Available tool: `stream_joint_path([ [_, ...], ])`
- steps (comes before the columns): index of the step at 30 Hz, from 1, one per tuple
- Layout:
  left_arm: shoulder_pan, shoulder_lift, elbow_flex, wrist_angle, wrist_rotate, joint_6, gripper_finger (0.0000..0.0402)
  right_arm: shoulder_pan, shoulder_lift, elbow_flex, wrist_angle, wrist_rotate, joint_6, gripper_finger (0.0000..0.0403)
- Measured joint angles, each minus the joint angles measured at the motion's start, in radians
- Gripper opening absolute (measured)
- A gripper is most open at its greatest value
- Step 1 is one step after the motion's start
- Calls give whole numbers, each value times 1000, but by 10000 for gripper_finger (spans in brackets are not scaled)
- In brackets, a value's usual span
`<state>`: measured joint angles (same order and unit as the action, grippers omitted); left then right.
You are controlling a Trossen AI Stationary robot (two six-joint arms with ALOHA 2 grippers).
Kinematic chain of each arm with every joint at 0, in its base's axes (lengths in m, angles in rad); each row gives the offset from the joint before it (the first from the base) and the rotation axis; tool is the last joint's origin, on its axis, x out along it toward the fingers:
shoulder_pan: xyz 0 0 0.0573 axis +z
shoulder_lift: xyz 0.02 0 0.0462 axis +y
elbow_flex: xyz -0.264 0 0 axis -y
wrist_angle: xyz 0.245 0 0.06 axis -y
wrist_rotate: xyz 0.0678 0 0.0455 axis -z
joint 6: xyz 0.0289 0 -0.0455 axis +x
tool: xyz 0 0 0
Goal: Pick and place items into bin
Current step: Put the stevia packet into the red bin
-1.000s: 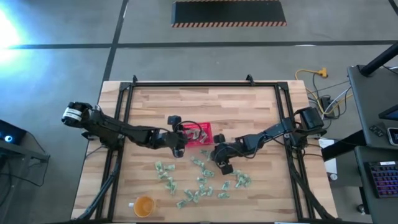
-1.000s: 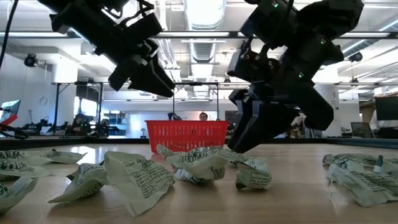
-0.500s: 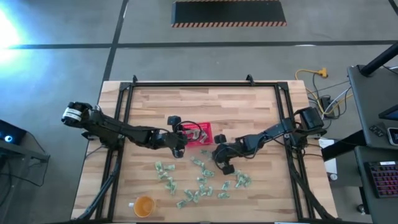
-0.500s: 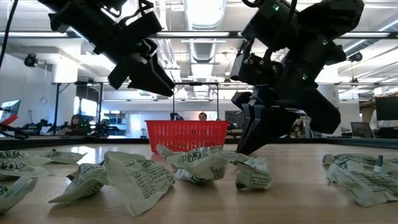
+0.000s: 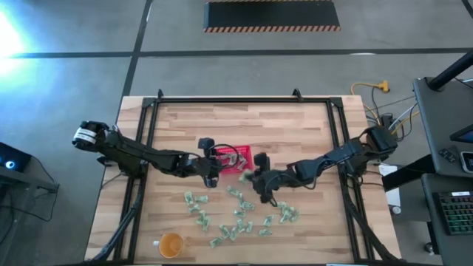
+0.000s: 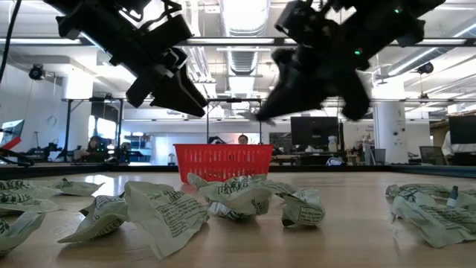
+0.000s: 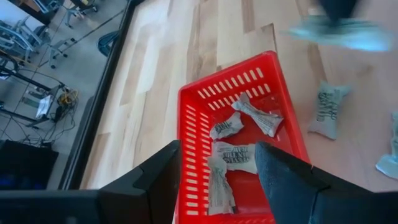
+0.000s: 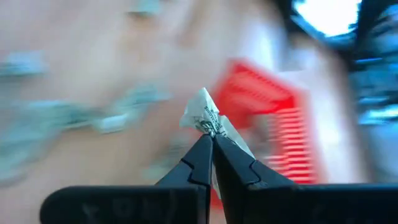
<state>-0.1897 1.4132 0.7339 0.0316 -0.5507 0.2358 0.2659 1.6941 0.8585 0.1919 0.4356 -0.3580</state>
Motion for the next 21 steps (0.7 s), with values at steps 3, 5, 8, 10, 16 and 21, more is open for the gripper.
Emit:
stream_joint_path([
  [3, -14, -3, 2, -54, 21, -29, 187, -25, 17, 0, 71, 83, -70, 8],
  [5, -24, -9, 4, -97, 62, -54, 187, -50, 27, 0, 93, 82, -81, 8],
  [8, -35, -21, 3, -138, 194, -93, 187, -91, 43, -1, 92, 82, -57, 8],
  [10, -42, -26, 0, -149, 307, -119, 187, -117, 53, -1, 97, 81, -32, 8],
  [16, -68, -27, 0, -147, 499, -184, 187, -163, 57, -2, 98, 80, 3, 9],
  [21, -95, -27, 5, -263, 514, -265, 187, -171, 57, -2, 104, 3, -16, 26],
])
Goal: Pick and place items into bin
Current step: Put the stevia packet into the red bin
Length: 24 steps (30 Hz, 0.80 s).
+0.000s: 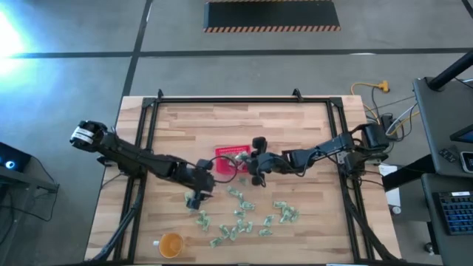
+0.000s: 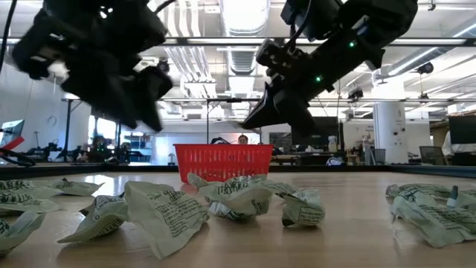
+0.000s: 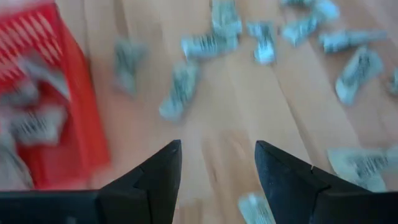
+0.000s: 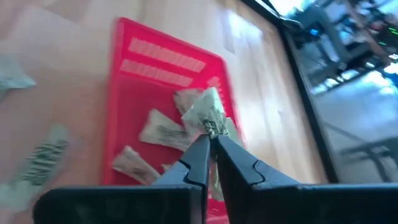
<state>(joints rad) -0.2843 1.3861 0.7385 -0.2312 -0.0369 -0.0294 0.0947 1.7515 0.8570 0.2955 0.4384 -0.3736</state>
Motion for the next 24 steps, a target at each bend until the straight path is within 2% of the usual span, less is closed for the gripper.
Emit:
stream_joint_path([
  [4, -17, 0, 1, -101, 39, -125, 187, -12, 0, 0, 1, -50, 0, 46],
  [8, -33, 2, -11, -136, 66, -216, 187, -20, 0, 0, 19, -54, 0, 61],
  [15, -64, 5, -13, -144, 69, -252, 187, -21, 0, 6, 34, -54, -2, 75],
  [24, -89, 9, -48, -88, 44, -254, 187, -19, -10, 6, 25, -54, -6, 68],
])
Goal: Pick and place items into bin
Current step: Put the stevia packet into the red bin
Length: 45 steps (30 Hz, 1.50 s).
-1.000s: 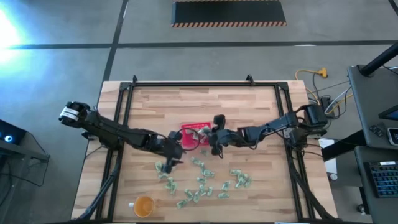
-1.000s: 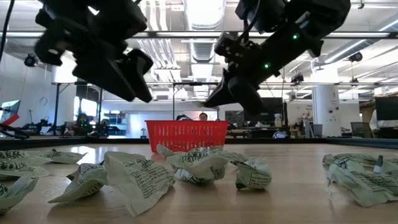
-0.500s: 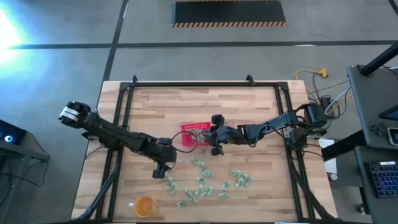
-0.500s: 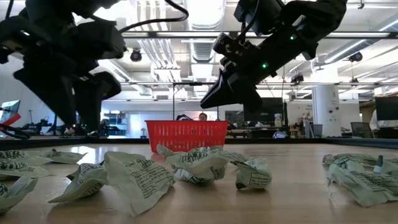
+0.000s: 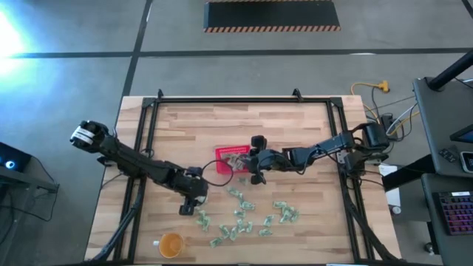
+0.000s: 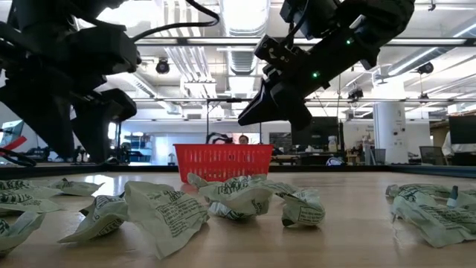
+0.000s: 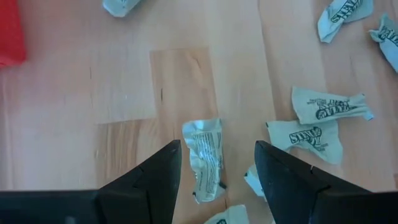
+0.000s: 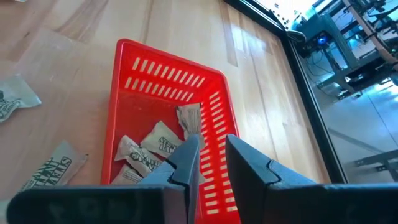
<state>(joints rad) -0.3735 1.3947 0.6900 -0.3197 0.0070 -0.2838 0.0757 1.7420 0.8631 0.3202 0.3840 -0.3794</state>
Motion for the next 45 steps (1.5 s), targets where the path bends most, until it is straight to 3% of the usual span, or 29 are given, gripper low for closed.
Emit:
stream_joint_path([
  [12, -1, 79, -20, 42, -13, 2, 178, 0, 0, 0, -21, 0, 1, 75],
  [16, -1, 79, -26, 40, -16, 10, 134, 2, 0, 0, -32, 1, 6, 69],
  [23, -1, 79, -26, 41, -16, 44, 13, 15, -1, 0, -34, 9, 4, 73],
  [27, -1, 79, -17, 40, -33, 62, 7, 29, -12, 1, -71, 11, 4, 75],
  [33, -1, 50, 26, 40, -195, 172, 1, 68, -73, 1, -222, 11, 76, 68],
  [37, -1, 27, 73, 48, -380, 298, 1, 115, -129, 1, -351, 0, 162, 64],
  [42, 10, 18, 113, 144, -642, 504, 0, 158, -178, 1, -428, -103, 295, 65],
  [45, 49, 22, 105, 261, -683, 637, 0, 172, -182, 0, -437, -177, 349, 65],
])
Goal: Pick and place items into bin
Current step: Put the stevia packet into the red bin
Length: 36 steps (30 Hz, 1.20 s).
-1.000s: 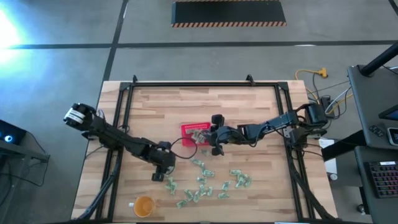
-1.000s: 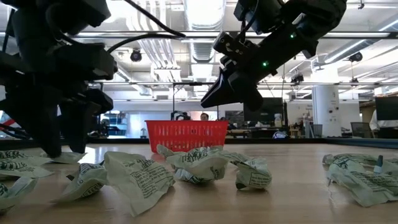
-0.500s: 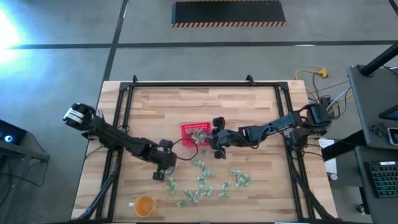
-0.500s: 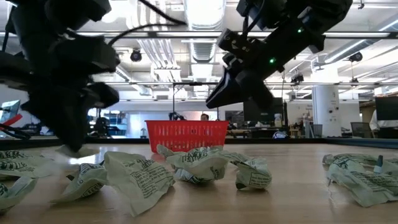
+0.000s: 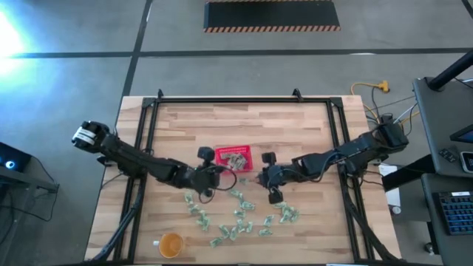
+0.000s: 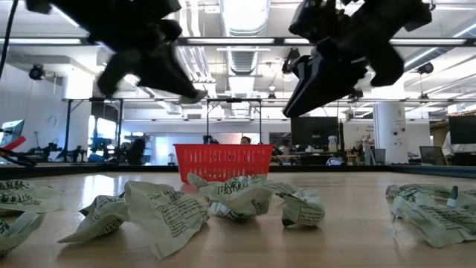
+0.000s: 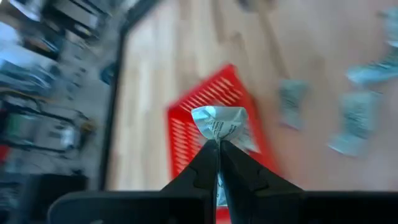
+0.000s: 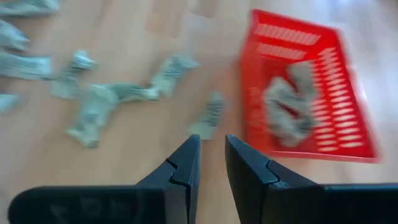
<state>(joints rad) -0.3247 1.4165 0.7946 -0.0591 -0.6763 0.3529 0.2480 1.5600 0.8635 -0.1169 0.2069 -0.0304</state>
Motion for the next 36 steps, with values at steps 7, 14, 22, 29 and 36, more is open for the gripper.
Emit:
stream_joint_path([
  [7, 151, 30, -12, 71, 102, 48, 0, 34, 0, -1, -76, -33, 84, 59],
  [14, 216, 73, -10, 75, 155, 48, 3, 44, 0, -4, -98, -32, 134, 63],
  [22, 213, 80, -10, 78, 160, 54, 97, 49, 0, -5, -201, -105, 241, 83],
  [29, 213, 75, -9, 81, 158, 53, 170, 88, 0, -9, -241, -280, 428, 111],
  [36, 213, 74, -9, 78, 158, 51, 183, 190, 2, -9, -242, -193, 459, 120],
])
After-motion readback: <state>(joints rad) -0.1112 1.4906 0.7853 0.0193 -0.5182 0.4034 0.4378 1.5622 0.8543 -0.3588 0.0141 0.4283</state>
